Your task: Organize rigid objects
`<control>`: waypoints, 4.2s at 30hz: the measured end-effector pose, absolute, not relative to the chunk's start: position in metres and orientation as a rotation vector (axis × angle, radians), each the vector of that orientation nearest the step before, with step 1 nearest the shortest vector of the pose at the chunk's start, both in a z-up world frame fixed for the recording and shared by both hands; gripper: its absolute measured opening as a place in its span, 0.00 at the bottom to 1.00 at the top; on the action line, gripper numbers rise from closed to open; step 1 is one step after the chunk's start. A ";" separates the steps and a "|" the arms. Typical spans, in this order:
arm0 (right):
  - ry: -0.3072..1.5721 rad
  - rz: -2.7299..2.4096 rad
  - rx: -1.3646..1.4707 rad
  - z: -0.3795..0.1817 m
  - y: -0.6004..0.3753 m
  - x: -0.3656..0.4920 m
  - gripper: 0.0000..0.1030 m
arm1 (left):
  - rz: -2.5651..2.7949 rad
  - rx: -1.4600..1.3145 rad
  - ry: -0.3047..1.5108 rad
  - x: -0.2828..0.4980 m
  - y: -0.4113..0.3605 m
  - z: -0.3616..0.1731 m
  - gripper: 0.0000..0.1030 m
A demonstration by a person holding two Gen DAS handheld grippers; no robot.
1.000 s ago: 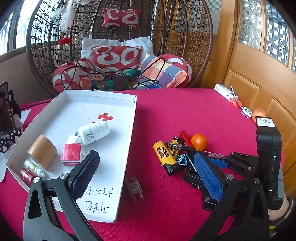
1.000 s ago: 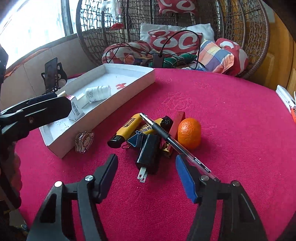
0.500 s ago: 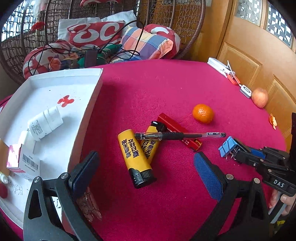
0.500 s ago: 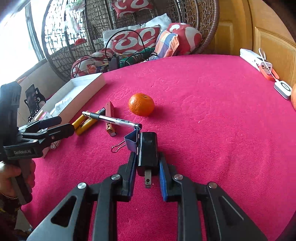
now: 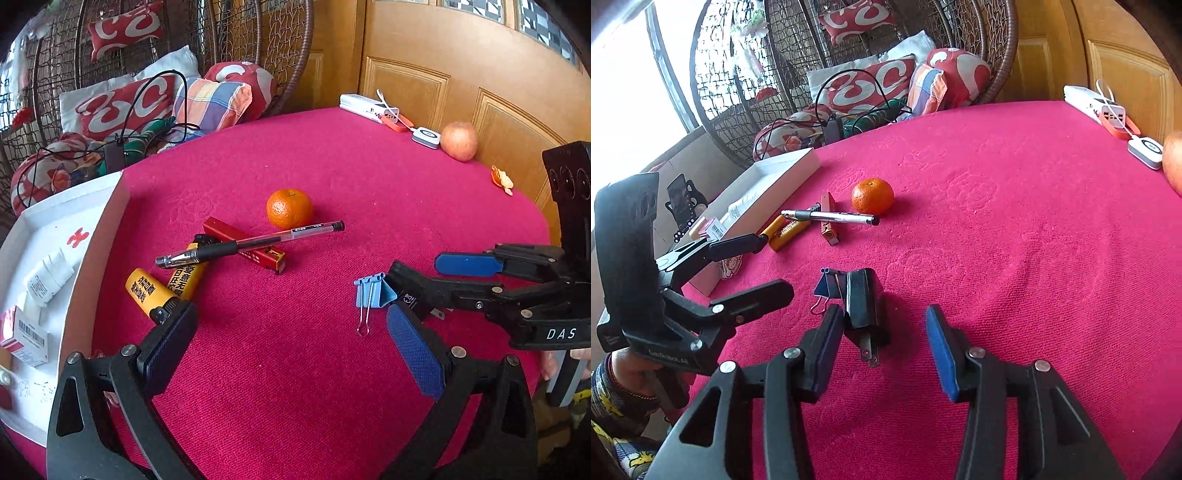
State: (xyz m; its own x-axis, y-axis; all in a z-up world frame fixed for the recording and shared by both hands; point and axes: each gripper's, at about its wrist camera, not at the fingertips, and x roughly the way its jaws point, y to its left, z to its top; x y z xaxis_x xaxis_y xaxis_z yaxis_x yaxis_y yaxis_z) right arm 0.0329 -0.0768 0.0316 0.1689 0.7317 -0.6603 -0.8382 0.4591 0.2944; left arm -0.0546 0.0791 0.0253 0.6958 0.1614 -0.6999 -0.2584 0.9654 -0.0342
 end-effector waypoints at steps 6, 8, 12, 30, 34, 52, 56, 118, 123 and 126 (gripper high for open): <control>0.803 1.120 -0.249 0.029 -0.056 0.029 0.45 | 0.204 -0.175 0.780 -0.054 0.077 0.021 1.00; 0.796 1.088 -0.274 0.024 -0.051 0.029 0.44 | 0.187 -0.172 0.779 -0.052 0.073 0.021 1.00; 0.819 1.071 -0.230 0.021 -0.061 0.039 0.19 | 0.136 -0.208 0.791 -0.041 0.068 0.021 0.98; 0.797 1.050 -0.073 0.030 -0.093 0.049 0.19 | 0.094 -0.228 0.775 -0.037 0.057 0.024 0.13; 0.764 1.066 -0.064 0.043 -0.092 0.042 0.19 | 0.086 -0.254 0.715 -0.051 0.060 0.041 0.13; 0.635 1.123 -0.082 0.096 -0.075 0.008 0.19 | 0.125 -0.364 0.489 -0.114 0.102 0.101 0.13; 0.619 1.130 -0.093 0.103 -0.067 0.003 0.19 | 0.147 -0.377 0.456 -0.128 0.112 0.107 0.13; 0.870 1.343 -0.244 0.067 0.211 -0.070 0.21 | 0.538 -0.924 0.331 -0.230 0.384 0.057 0.79; 0.869 1.334 -0.169 0.071 0.199 -0.067 0.40 | 0.546 -0.960 0.289 -0.237 0.380 0.055 0.93; 0.837 1.343 -0.129 0.080 0.187 -0.069 0.89 | 0.611 -0.923 0.267 -0.244 0.373 0.064 1.00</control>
State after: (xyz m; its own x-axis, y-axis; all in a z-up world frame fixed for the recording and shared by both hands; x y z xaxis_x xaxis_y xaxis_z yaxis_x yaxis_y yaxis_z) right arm -0.0690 0.1871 0.0804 -0.0105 0.8019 -0.5974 -0.8893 0.2657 0.3722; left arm -0.2440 0.3728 0.0637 0.8008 0.3765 -0.4658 -0.5976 0.4505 -0.6632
